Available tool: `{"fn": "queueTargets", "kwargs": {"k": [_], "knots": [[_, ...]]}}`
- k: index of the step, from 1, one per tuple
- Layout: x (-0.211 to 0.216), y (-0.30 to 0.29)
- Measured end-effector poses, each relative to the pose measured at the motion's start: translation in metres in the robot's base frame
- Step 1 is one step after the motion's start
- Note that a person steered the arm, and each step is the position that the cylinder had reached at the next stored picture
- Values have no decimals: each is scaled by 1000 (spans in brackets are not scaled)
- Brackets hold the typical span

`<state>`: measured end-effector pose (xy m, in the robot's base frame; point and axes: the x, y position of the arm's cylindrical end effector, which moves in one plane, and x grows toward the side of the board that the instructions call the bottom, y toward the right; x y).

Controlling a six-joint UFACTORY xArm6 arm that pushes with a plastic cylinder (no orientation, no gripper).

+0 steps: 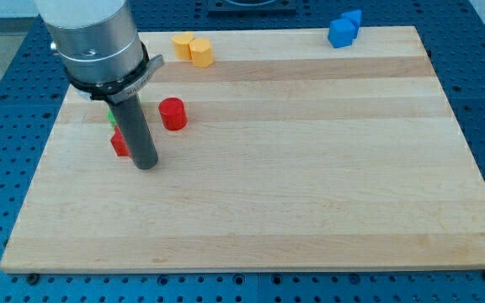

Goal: Move red star into green star and green circle

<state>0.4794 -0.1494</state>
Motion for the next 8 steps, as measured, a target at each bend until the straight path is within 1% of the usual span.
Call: {"fn": "queueTargets", "kwargs": {"k": [1,2,3,4,5,6,8], "knots": [[-30,-7],[-50,-17],[-44,-11],[4,19],[25,9],[27,-30],[-12,-30]]}}
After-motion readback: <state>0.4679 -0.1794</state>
